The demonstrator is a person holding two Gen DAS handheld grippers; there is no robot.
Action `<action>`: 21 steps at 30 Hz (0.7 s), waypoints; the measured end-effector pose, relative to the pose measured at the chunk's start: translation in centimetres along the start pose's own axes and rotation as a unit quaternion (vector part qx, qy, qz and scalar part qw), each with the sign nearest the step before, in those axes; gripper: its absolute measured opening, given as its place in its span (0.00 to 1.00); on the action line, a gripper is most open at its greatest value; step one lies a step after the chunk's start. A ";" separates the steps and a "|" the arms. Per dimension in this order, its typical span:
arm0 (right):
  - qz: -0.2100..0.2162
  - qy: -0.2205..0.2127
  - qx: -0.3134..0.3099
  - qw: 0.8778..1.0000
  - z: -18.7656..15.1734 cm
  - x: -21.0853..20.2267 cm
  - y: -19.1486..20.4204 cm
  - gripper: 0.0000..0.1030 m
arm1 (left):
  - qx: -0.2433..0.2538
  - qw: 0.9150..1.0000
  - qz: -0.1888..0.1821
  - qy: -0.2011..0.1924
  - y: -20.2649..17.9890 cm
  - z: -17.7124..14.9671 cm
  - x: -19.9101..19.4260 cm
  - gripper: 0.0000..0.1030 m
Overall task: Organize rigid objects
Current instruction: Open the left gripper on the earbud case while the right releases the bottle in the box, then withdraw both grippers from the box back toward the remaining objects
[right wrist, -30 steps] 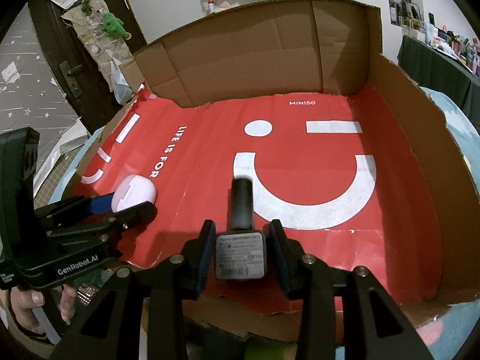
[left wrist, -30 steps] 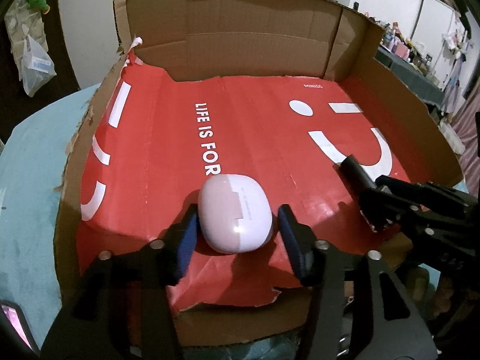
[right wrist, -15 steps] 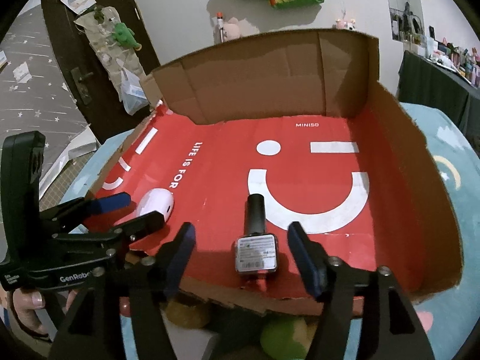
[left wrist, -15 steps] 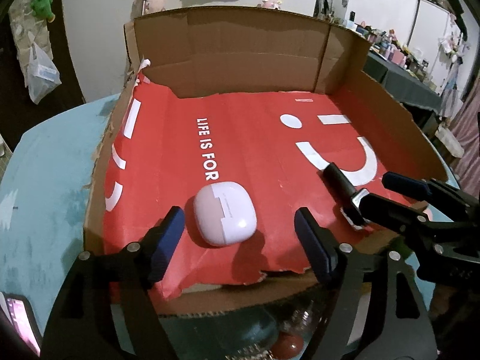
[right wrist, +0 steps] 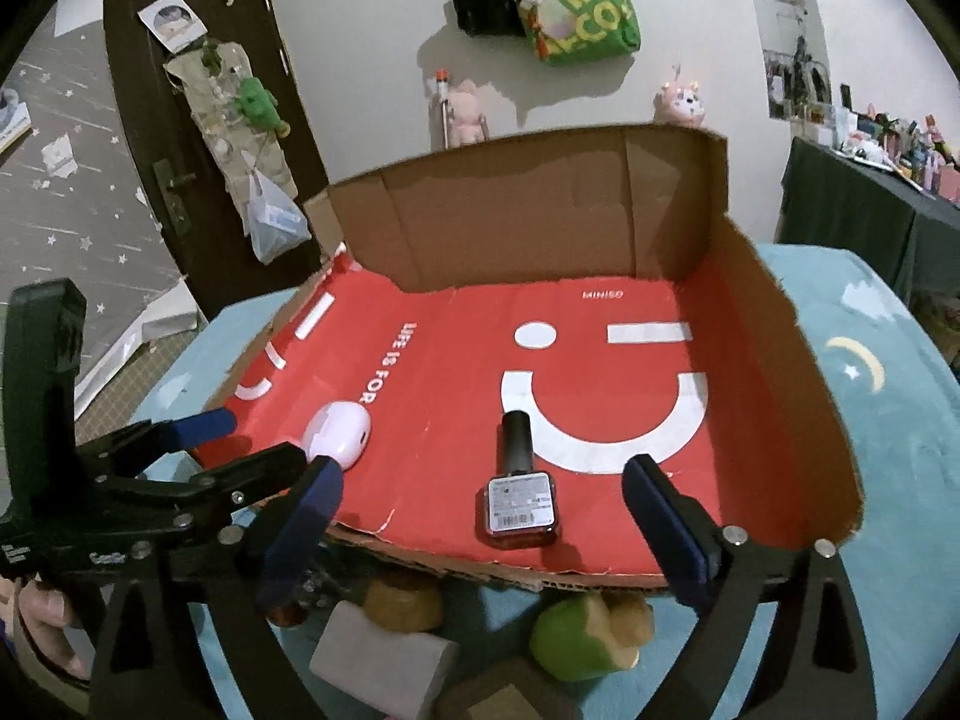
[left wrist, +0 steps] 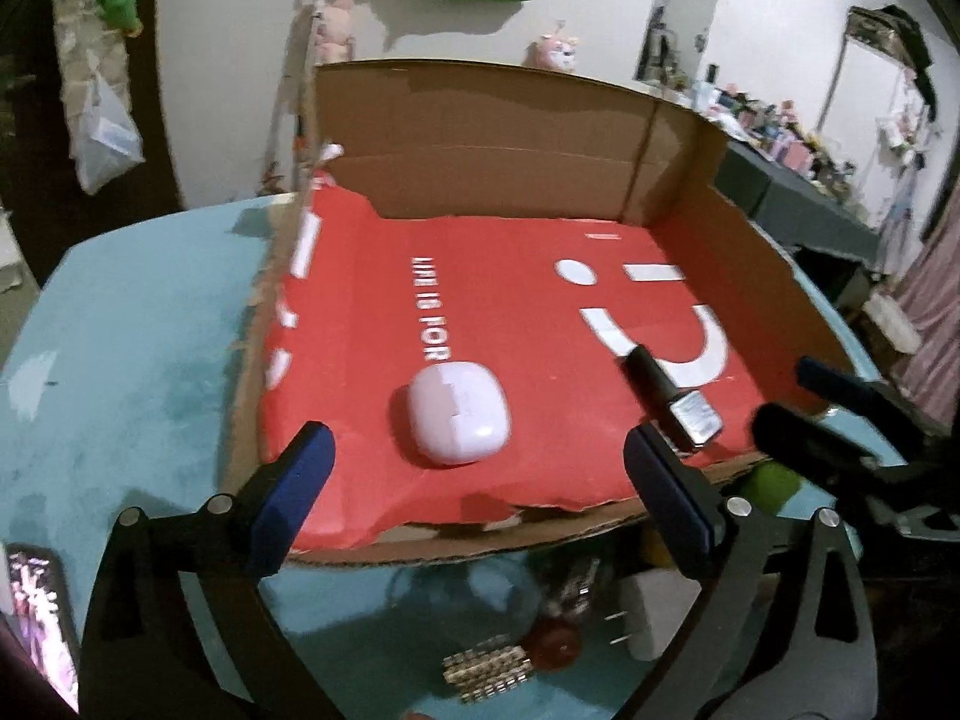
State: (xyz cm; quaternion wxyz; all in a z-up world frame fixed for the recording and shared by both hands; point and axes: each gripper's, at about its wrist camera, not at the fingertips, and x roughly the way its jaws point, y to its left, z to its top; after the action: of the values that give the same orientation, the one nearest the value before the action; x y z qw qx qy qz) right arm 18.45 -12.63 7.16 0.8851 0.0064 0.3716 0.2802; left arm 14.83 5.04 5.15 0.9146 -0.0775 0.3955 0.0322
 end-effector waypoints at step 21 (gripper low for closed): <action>-0.007 -0.017 -0.009 1.000 -2.2 -3.7 1.2 1.00 | -0.011 1.000 -0.016 0.007 -0.7 -3.1 -3.5 1.00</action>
State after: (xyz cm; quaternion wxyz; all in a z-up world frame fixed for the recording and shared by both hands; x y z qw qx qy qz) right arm 14.27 -13.92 8.28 0.8931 0.0005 0.3545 0.2770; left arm 10.25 3.86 5.68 0.9113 -0.0937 0.4004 0.0215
